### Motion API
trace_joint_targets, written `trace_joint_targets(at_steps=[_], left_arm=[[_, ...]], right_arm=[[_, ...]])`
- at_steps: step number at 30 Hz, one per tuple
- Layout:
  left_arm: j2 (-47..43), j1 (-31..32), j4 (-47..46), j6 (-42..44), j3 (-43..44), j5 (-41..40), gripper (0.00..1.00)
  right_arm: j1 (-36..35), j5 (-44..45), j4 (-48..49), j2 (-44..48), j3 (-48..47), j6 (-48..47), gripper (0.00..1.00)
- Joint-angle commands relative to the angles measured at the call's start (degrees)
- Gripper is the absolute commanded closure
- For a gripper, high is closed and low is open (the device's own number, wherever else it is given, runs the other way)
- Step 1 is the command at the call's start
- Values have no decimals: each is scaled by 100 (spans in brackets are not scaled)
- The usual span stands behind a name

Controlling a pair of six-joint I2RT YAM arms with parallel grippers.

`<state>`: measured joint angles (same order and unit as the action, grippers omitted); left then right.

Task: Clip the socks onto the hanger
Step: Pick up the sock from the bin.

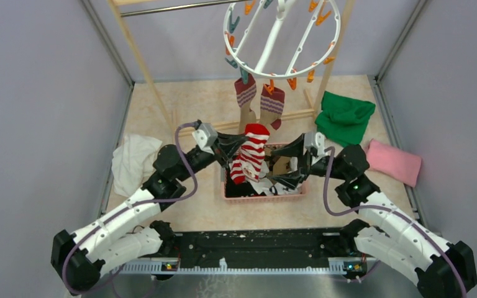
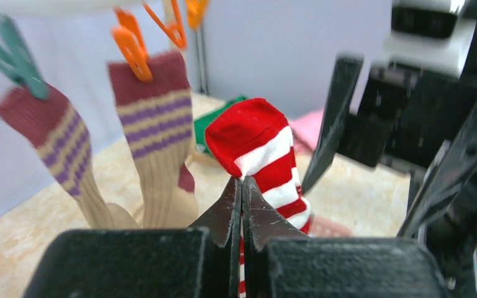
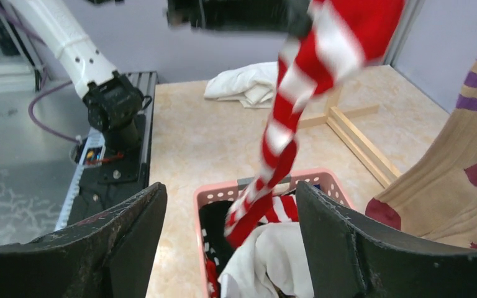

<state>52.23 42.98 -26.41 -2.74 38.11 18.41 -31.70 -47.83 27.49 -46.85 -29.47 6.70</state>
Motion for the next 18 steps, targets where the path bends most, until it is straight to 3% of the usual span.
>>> trace_joint_targets(at_steps=[1,5,11,15,18], left_arm=[[-348,17,-110,-869,428,-686,100],[-191,17,-134,-1409,747,-519,100],[116,22,-158,-1803,1277,-344,100],[255,17,-285,-2036,1402,-203,100],[341,17,-430,-2219,1397,-127,100]], right_arm=[[24,-603,-504,11,-131,-1088,24],[12,-539,74,-310,46,-920,23],[-114,488,491,-606,40,-718,23],[-115,392,558,-808,-72,-753,25],[-173,380,816,-948,-110,-524,39]])
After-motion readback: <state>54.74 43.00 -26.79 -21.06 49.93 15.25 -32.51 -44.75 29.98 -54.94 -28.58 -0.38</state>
